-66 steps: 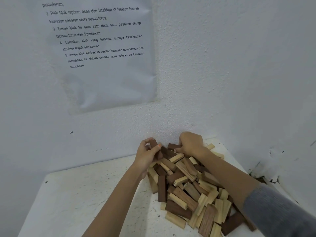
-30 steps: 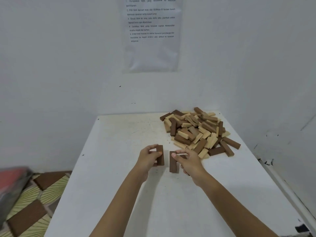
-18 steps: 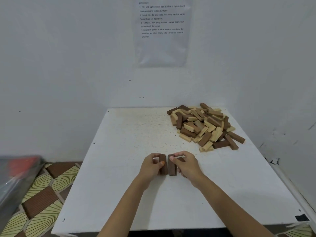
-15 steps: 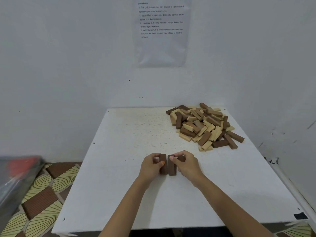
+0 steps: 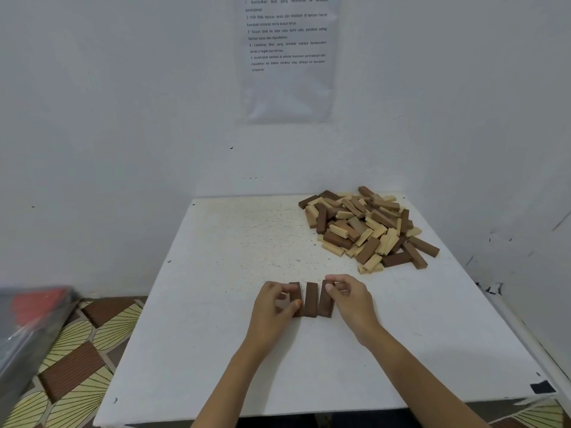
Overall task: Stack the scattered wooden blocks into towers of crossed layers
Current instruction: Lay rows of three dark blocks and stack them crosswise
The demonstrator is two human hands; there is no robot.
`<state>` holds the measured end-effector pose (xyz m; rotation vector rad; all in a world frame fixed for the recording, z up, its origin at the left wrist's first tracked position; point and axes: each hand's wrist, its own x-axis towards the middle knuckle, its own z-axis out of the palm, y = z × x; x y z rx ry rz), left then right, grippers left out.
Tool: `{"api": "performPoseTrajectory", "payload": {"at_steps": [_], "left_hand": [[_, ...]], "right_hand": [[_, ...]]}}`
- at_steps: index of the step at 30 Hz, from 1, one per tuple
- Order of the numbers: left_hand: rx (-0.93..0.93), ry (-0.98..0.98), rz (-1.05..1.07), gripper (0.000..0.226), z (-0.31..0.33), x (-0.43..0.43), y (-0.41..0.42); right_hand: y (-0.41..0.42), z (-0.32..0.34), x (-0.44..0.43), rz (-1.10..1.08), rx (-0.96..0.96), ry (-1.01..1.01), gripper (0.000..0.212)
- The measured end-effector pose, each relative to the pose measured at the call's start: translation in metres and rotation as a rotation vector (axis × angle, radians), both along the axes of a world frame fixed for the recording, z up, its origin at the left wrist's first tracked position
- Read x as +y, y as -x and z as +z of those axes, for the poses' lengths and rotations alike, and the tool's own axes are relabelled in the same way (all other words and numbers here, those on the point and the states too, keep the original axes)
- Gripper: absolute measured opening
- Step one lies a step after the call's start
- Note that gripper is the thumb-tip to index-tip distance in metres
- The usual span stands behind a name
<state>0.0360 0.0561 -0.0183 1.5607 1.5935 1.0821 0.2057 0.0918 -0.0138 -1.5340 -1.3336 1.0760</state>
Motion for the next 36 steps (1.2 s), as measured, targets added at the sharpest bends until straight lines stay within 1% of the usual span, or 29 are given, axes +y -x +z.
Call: {"api": "performPoseTrajectory", "payload": {"at_steps": [4, 7, 9, 12, 14, 17, 19, 20, 22, 25, 29, 32, 36], "left_hand": [[0.035, -0.040, -0.075, 0.035, -0.004, -0.005, -0.001], [0.143, -0.145, -0.064, 0.040, -0.009, -0.006, 0.000], [0.224, -0.201, -0.089, 0.039, -0.011, -0.007, 0.001], [0.377, -0.270, -0.155, 0.035, -0.017, -0.009, 0.000], [0.402, -0.298, -0.154, 0.030, -0.019, -0.010, -0.001], [0.469, -0.314, -0.170, 0.030, -0.022, -0.009, -0.002], [0.466, -0.327, -0.178, 0.027, -0.021, -0.009, -0.003], [0.458, -0.338, -0.177, 0.029, -0.021, -0.009, -0.003], [0.448, -0.369, -0.164, 0.035, -0.022, -0.008, -0.003], [0.462, -0.398, -0.150, 0.033, -0.020, -0.007, -0.001], [0.505, -0.417, -0.185, 0.032, -0.018, -0.007, 0.000], [0.522, -0.384, -0.203, 0.032, -0.019, -0.009, 0.005], [0.497, -0.359, -0.169, 0.029, -0.021, -0.013, 0.015]], "right_hand": [[0.002, -0.006, 0.000, -0.015, -0.093, -0.076, 0.011], [0.001, -0.004, -0.008, 0.009, -0.098, -0.117, 0.015], [-0.002, -0.004, -0.018, 0.087, -0.150, -0.158, 0.022], [-0.008, -0.014, -0.031, 0.284, -0.322, -0.249, 0.035], [-0.010, -0.022, -0.035, 0.362, -0.421, -0.328, 0.039], [-0.007, -0.030, -0.035, 0.322, -0.491, -0.445, 0.034], [-0.003, -0.034, -0.033, 0.292, -0.537, -0.516, 0.030], [-0.002, -0.035, -0.031, 0.285, -0.555, -0.537, 0.030], [0.000, -0.036, -0.029, 0.271, -0.579, -0.572, 0.031], [0.002, -0.036, -0.026, 0.263, -0.584, -0.615, 0.032], [0.002, -0.037, -0.025, 0.277, -0.567, -0.655, 0.030], [0.003, -0.039, -0.023, 0.288, -0.565, -0.670, 0.029], [0.015, -0.041, -0.020, 0.314, -0.546, -0.691, 0.025]]}}
